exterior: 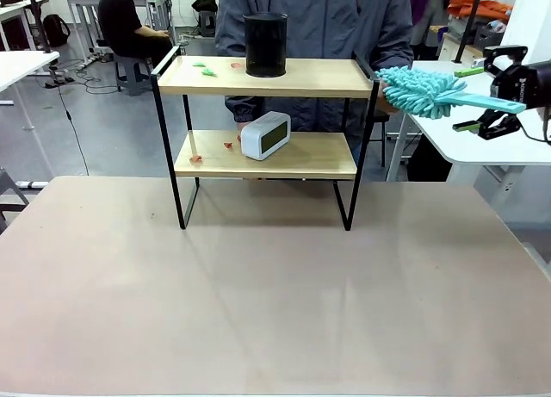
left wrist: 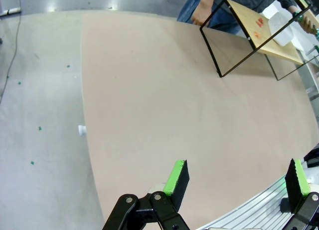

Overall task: Clean the shelf.
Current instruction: Pick up the Duster from the human.

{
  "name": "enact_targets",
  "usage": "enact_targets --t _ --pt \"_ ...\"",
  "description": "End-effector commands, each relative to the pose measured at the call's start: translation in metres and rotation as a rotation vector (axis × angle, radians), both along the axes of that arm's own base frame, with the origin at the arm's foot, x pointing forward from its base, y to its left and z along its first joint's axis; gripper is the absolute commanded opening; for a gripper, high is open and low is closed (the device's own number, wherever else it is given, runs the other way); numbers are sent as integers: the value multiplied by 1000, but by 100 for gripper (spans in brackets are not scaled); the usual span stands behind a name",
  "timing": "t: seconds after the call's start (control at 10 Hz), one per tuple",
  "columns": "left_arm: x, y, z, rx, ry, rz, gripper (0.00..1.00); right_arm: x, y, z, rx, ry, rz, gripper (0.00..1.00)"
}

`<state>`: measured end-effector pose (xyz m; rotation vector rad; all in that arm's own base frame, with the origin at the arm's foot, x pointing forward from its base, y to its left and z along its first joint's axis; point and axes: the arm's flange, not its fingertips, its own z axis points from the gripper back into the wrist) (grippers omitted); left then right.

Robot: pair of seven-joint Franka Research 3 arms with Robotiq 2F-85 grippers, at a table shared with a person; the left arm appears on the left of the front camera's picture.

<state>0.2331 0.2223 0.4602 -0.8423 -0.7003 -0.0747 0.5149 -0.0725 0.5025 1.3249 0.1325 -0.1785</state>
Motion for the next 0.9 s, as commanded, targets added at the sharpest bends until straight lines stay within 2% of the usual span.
enact_targets --t 0.0,0.2,0.3,0.4,0.5,0.6,0.7,0.8 --pt "1 -1 1 -5 -29 -7 100 -1 3 7 7 -9 -31 100" --pt "1 -1 1 -5 -29 -7 100 -1 2 8 -8 -19 -50 100" --pt "1 -1 1 -5 -29 -7 100 -1 1 10 -13 -21 -64 44" --pt "1 -1 1 -5 -29 -7 100 -2 1 11 -17 -25 -64 44" --pt "1 -1 1 -5 -29 -7 100 -2 0 11 -22 -27 -63 0" --pt "1 -1 1 -5 -29 -7 100 -2 -3 11 -20 -25 -69 40" --pt "1 -1 1 -5 -29 -7 100 -3 -6 12 -21 -24 -81 0" --pt "1 -1 1 -5 -29 -7 100 -5 -8 13 -28 -23 -85 0"
